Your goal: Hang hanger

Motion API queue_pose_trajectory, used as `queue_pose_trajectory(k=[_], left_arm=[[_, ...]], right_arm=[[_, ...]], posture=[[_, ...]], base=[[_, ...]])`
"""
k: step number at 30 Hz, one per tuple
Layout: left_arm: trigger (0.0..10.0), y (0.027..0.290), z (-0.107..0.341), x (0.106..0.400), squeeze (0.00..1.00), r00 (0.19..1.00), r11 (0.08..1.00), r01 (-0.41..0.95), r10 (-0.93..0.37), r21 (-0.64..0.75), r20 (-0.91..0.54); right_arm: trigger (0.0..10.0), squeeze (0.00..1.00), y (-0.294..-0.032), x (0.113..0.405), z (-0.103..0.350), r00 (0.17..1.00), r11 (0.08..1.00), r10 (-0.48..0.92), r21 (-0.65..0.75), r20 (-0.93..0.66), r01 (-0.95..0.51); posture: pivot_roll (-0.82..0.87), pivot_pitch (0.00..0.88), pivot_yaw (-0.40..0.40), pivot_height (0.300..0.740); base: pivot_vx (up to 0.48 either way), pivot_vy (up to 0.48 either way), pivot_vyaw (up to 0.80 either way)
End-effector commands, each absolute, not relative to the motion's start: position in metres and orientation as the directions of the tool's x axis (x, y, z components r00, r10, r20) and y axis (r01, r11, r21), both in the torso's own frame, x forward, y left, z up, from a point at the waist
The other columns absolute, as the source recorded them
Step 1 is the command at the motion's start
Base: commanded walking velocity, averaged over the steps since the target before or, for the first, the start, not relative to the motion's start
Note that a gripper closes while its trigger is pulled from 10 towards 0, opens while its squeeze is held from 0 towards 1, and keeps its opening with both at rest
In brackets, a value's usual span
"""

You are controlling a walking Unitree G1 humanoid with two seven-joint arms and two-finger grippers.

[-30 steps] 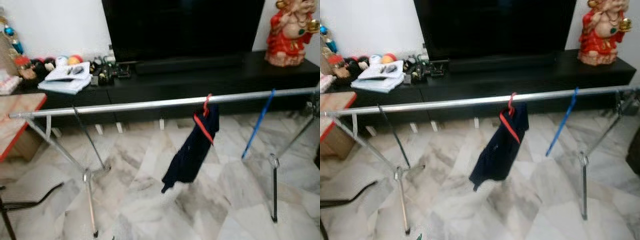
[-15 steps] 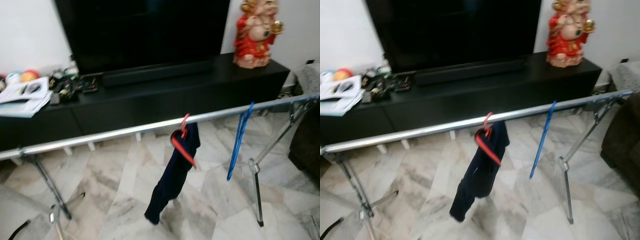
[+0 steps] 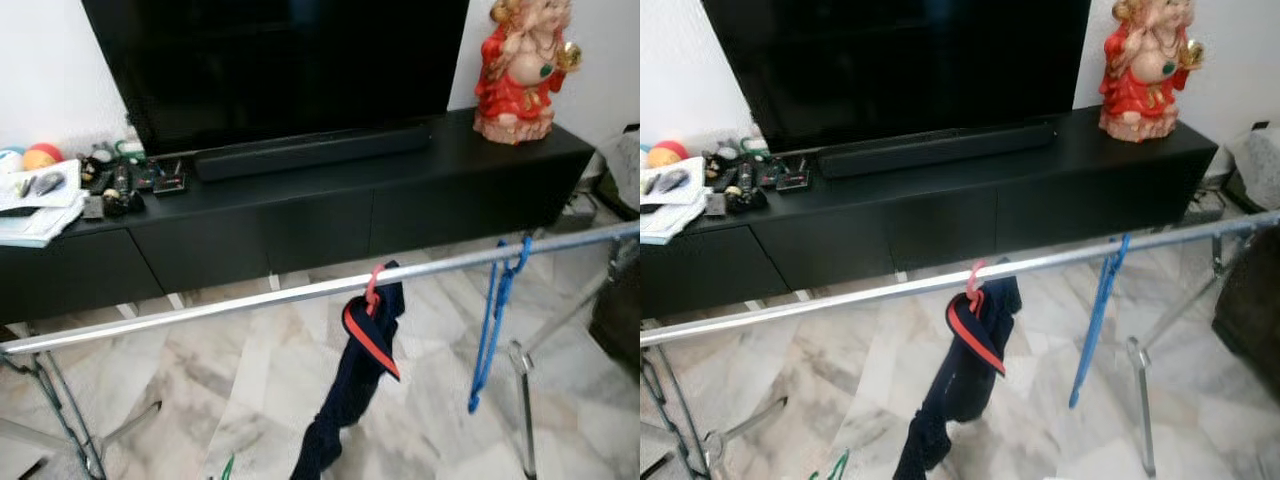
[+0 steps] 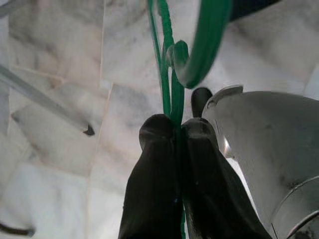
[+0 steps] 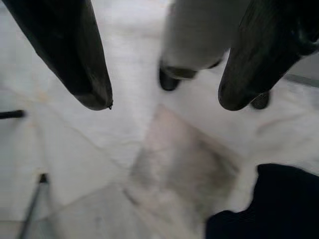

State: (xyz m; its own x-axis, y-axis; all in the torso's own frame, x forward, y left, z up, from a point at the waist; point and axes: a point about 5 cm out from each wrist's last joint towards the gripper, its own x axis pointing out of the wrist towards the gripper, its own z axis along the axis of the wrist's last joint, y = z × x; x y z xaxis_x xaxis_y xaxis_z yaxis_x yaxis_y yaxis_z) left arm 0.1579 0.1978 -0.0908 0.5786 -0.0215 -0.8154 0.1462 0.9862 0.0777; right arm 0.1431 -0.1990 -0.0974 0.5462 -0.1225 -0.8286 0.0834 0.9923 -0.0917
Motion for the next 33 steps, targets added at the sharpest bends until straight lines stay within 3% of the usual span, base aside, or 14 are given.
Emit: queue_pose_trajectory(k=[1,3,5,8,9,23,33], left_arm=[[10.0,0.2,-0.093,0.151,0.0,0.569,0.982,0.167,-0.027,0.083,-0.822],[10.0,0.199,-0.092,0.152,0.0,0.582,0.982,0.169,-0.036,0.078,-0.812],[10.0,0.197,-0.072,0.192,0.0,0.679,0.968,0.241,-0.112,0.076,-0.726],[10.0,0.189,-0.033,0.248,0.0,0.77,0.93,0.358,-0.248,0.077,-0.588],[10.0,0.187,-0.027,0.255,0.0,0.776,0.918,0.389,-0.278,0.083,-0.566],[10.0,0.172,0.0,0.277,0.0,0.739,0.801,0.585,-0.464,0.125,-0.488],[10.0,0.164,0.029,0.301,0.0,0.788,0.794,0.579,-0.487,0.184,-0.376]], right_arm=[[10.0,0.0,-0.199,0.136,-0.1,0.534,0.993,-0.111,-0.076,-0.838,0.087],[10.0,0.0,-0.205,0.135,-0.099,0.533,0.993,-0.116,-0.08,-0.838,0.09],[10.0,0.0,-0.212,0.134,-0.098,0.531,0.992,-0.122,-0.085,-0.838,0.093],[10.0,0.0,-0.213,0.139,-0.097,0.535,0.992,-0.122,-0.086,-0.836,0.092],[10.0,0.0,-0.213,0.142,-0.096,0.537,0.992,-0.121,-0.086,-0.835,0.09],[10.0,0.0,-0.162,0.157,-0.097,0.547,0.997,-0.069,-0.047,-0.834,0.053],[10.0,0.0,-0.167,0.145,-0.101,0.543,0.997,-0.077,-0.053,-0.836,0.059]], posture=[[0.07,0.06,0.047,0.74],[0.07,0.06,0.047,0.74],[0.07,0.061,0.045,0.74],[0.07,0.061,0.045,0.74],[0.07,0.062,0.044,0.74],[0.07,0.063,0.047,0.74],[0.07,0.064,0.047,0.74]], base=[[0.0,0.0,0.0],[0.0,0.0,0.0],[0.0,0.0,0.0],[0.0,0.0,0.0],[0.0,0.0,0.0],[0.0,0.0,0.0],[0.0,0.0,0.0]])
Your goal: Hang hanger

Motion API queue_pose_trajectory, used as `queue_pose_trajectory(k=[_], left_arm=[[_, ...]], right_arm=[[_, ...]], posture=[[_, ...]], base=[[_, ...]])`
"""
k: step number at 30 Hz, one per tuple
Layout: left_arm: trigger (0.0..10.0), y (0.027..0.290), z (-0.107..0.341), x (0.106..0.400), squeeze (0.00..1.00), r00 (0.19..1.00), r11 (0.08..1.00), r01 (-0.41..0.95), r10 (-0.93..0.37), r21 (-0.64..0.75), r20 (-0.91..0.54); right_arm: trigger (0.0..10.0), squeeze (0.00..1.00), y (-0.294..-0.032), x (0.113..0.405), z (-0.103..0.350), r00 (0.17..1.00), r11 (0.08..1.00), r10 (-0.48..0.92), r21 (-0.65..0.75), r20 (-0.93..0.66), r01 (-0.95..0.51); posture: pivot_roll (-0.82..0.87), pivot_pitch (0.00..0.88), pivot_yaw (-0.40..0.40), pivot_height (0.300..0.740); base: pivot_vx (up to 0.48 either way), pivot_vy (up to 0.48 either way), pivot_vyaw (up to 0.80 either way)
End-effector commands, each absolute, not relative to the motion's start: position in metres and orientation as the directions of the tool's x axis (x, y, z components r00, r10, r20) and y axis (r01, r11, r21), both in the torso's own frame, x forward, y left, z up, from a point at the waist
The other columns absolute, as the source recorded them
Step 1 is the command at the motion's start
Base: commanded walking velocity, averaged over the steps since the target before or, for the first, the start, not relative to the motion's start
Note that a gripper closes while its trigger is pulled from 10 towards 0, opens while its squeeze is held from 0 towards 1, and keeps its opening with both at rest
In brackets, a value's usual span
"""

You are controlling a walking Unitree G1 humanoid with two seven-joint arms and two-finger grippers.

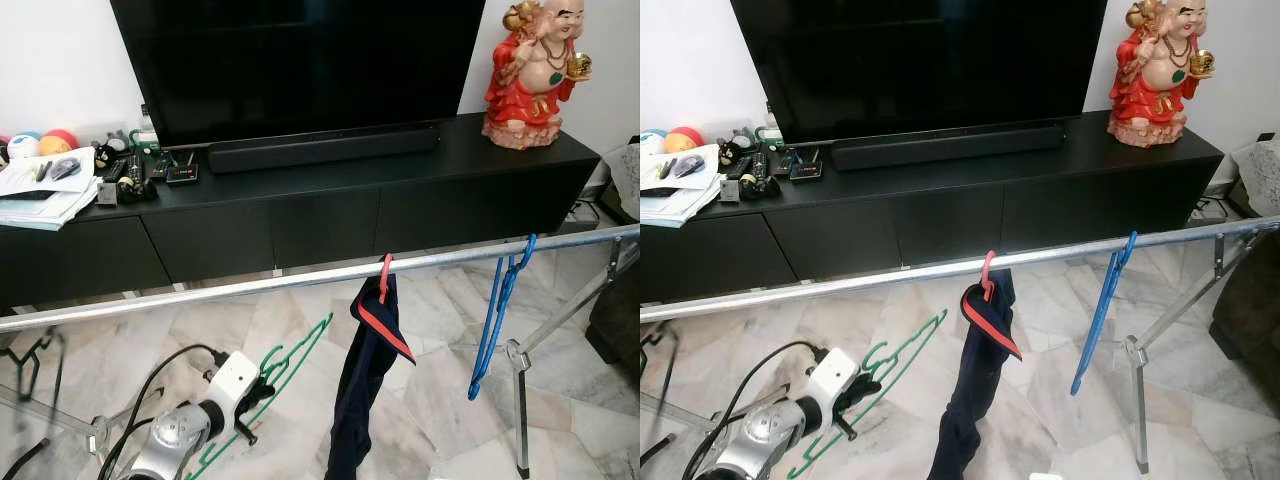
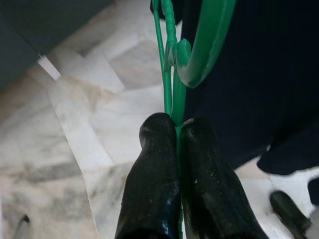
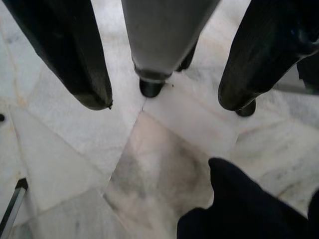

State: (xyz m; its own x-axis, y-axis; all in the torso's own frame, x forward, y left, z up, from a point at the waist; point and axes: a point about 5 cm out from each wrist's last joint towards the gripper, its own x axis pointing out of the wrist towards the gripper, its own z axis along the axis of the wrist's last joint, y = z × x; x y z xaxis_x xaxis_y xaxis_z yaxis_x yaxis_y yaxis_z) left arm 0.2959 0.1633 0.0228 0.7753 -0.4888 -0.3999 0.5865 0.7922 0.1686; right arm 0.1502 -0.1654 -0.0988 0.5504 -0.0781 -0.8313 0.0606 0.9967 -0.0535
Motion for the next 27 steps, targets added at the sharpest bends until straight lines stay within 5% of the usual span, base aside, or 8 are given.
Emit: queue_pose_trajectory(k=[1,13,27], left_arm=[[10.0,0.163,0.033,0.303,0.0,0.795,0.797,0.573,-0.485,0.19,-0.364],[10.0,0.15,0.07,0.33,0.0,0.827,0.79,0.558,-0.503,0.254,-0.252],[10.0,0.145,0.101,0.345,0.0,0.866,0.829,0.5,-0.484,0.252,-0.125]], right_arm=[[10.0,0.0,-0.17,0.143,-0.101,0.544,0.997,-0.08,-0.056,-0.835,0.06],[10.0,0.0,-0.201,0.149,-0.095,0.561,0.994,-0.111,-0.082,-0.82,0.077],[10.0,0.0,-0.167,0.157,-0.097,0.555,0.996,-0.083,-0.065,-0.827,0.053]], posture=[[0.07,0.064,0.047,0.74],[0.06,0.057,0.049,0.74],[0.06,0.046,0.05,0.74]], base=[[0.0,0.0,0.0],[0.0,0.0,0.0],[0.0,0.0,0.0]])
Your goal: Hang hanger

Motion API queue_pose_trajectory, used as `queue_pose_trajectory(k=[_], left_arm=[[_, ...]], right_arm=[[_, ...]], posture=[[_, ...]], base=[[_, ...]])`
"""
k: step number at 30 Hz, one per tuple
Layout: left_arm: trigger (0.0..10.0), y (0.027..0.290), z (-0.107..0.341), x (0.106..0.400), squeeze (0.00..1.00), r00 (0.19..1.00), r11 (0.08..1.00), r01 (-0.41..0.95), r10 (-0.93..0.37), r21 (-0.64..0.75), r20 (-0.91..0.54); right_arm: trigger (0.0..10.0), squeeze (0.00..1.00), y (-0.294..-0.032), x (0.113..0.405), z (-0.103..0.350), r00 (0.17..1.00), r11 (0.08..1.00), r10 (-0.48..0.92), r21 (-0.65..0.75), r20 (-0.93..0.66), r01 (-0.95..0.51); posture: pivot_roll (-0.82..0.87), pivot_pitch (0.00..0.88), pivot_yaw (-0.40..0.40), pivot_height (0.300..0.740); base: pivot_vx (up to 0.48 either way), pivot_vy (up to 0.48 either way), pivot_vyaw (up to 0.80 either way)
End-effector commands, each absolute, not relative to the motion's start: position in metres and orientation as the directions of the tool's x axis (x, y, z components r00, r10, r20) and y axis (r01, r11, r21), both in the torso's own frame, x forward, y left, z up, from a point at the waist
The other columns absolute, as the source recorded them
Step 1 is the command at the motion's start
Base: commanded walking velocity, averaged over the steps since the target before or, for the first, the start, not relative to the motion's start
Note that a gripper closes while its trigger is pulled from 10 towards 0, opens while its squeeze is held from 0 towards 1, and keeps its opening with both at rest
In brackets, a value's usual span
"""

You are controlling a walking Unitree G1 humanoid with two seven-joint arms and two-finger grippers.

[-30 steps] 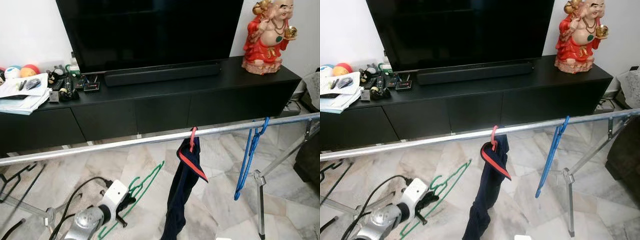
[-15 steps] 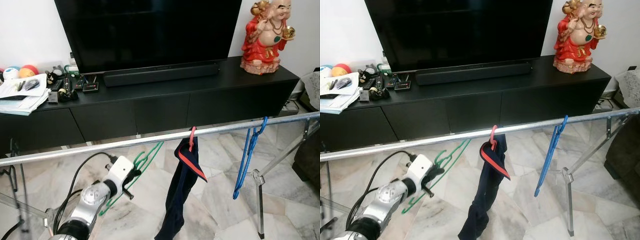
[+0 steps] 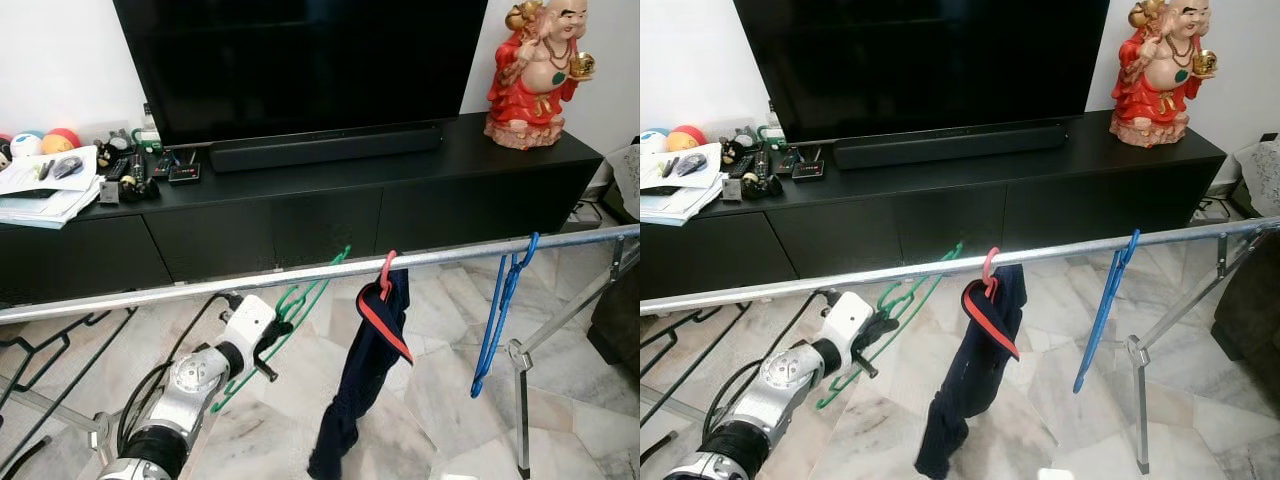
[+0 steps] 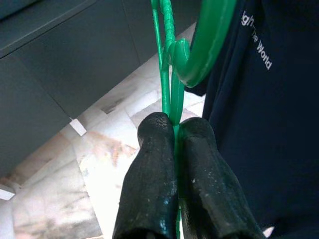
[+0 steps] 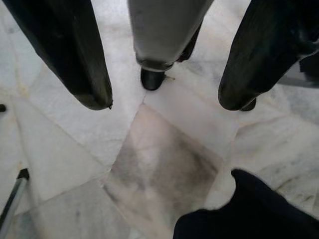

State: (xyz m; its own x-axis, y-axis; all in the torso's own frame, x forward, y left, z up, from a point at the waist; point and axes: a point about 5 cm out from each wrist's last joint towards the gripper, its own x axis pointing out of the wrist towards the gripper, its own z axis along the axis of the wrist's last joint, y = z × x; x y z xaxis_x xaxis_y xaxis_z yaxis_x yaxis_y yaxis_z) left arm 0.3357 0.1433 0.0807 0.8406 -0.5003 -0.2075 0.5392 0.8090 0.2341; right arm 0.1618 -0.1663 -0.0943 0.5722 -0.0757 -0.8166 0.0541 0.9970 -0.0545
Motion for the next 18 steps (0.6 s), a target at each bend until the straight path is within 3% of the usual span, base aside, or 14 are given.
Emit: queue_pose_trajectory(k=[1,12,18], left_arm=[[10.0,0.145,0.102,0.345,0.0,0.869,0.834,0.495,-0.481,0.244,-0.119],[10.0,0.164,0.097,0.339,0.0,0.931,0.923,0.362,-0.351,0.132,-0.1],[10.0,0.169,0.088,0.325,0.0,0.944,0.946,0.319,-0.312,0.063,-0.109]], right_arm=[[10.0,0.0,-0.166,0.156,-0.097,0.555,0.997,-0.083,-0.064,-0.828,0.052],[10.0,0.0,-0.194,0.146,-0.097,0.542,0.994,-0.111,-0.087,-0.833,0.068],[10.0,0.0,-0.168,0.149,-0.099,0.546,0.996,-0.084,-0.069,-0.834,0.048]], posture=[[0.06,0.045,0.049,0.74],[0.06,0.049,0.048,0.74],[0.06,0.057,0.048,0.74]], base=[[0.0,0.0,0.0],[0.0,0.0,0.0],[0.0,0.0,0.0]])
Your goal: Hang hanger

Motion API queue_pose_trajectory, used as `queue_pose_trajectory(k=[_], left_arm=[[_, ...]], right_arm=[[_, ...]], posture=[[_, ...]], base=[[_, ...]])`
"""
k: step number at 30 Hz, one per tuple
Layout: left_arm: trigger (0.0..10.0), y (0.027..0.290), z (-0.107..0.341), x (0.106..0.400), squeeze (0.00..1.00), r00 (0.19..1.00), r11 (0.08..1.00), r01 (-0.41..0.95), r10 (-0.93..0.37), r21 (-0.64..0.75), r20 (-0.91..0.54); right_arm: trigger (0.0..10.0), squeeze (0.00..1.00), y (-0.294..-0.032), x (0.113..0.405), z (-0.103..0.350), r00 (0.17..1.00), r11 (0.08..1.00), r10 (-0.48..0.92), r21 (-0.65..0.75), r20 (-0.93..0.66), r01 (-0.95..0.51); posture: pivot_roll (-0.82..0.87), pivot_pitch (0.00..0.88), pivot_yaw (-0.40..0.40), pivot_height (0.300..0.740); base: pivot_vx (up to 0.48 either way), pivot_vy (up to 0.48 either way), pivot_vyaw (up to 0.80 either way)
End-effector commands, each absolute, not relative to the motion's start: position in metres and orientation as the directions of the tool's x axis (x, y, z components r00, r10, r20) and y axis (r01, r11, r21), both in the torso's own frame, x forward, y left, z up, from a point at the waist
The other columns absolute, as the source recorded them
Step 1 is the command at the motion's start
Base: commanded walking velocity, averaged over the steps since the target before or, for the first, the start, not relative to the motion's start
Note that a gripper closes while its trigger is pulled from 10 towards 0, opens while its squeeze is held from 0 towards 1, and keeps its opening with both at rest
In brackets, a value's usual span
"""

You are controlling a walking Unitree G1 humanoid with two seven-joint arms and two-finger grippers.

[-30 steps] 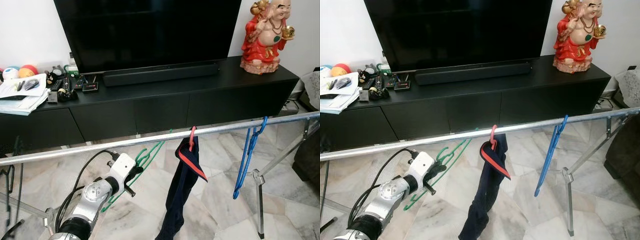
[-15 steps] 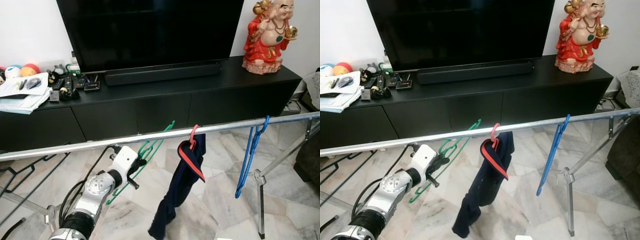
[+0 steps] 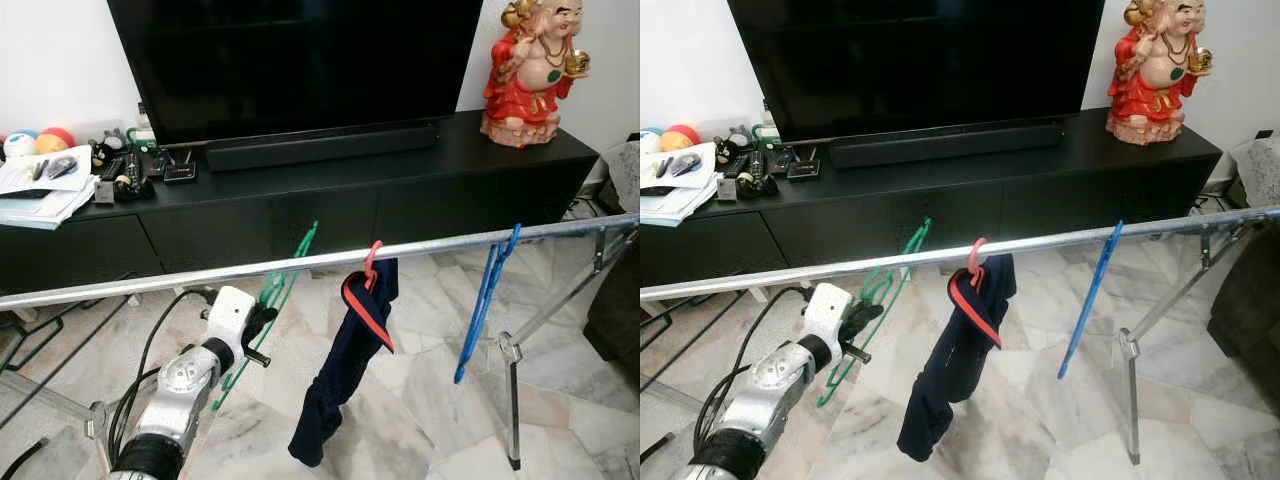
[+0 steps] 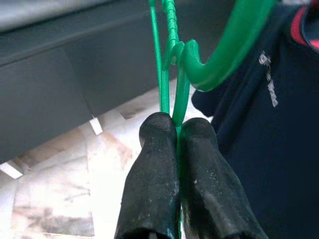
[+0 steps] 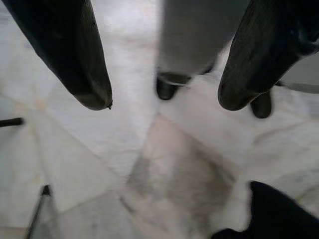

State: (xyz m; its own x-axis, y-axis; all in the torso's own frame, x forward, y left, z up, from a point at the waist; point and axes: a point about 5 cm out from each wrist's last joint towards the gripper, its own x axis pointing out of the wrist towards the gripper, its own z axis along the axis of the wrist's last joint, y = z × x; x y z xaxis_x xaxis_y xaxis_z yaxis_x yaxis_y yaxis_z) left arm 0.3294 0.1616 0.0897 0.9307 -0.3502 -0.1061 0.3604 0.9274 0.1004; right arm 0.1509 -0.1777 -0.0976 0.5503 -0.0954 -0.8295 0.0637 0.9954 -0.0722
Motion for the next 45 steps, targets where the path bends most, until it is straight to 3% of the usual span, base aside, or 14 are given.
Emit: queue_pose_trajectory(k=[1,6,15,21,29,36,45], left_arm=[[10.0,0.169,0.087,0.324,0.0,0.944,0.946,0.32,-0.312,0.058,-0.111],[10.0,0.165,0.083,0.311,0.0,0.929,0.934,0.356,-0.349,0.032,-0.123],[10.0,0.158,0.094,0.319,0.0,0.948,0.954,0.283,-0.293,-0.098,-0.123],[10.0,0.152,0.099,0.323,0.0,0.945,0.953,0.281,-0.295,-0.113,-0.142],[10.0,0.154,0.1,0.332,0.0,0.962,0.976,0.162,-0.189,-0.147,-0.197],[10.0,0.16,0.103,0.338,0.0,0.97,0.981,0.092,-0.127,-0.169,-0.209],[10.0,0.159,0.103,0.344,0.0,0.962,0.987,0.057,-0.094,-0.148,-0.257]], right_arm=[[10.0,0.0,-0.166,0.149,-0.099,0.546,0.997,-0.082,-0.068,-0.834,0.047],[10.0,0.0,-0.162,0.15,-0.099,0.543,0.997,-0.077,-0.066,-0.836,0.04],[10.0,0.0,-0.162,0.153,-0.098,0.542,0.997,-0.082,-0.067,-0.836,0.047],[10.0,0.0,-0.163,0.155,-0.098,0.542,0.997,-0.082,-0.068,-0.836,0.046],[10.0,0.0,-0.155,0.163,-0.095,0.551,0.997,-0.076,-0.064,-0.831,0.04],[10.0,0.0,-0.165,0.168,-0.092,0.564,0.996,-0.087,-0.073,-0.821,0.047],[10.0,0.0,-0.182,0.148,-0.098,0.541,0.995,-0.103,-0.086,-0.834,0.057]], posture=[[0.06,0.057,0.048,0.74],[0.07,0.062,0.047,0.74],[0.07,0.061,0.05,0.74],[0.07,0.062,0.051,0.74],[0.07,0.063,0.05,0.74],[0.07,0.066,0.05,0.74],[0.06,0.067,0.047,0.74]], base=[[0.0,0.0,0.0],[0.0,0.0,0.0],[0.0,0.0,0.0],[0.0,0.0,0.0],[0.0,0.0,0.0],[0.0,0.0,0.0],[0.0,0.0,0.0]])
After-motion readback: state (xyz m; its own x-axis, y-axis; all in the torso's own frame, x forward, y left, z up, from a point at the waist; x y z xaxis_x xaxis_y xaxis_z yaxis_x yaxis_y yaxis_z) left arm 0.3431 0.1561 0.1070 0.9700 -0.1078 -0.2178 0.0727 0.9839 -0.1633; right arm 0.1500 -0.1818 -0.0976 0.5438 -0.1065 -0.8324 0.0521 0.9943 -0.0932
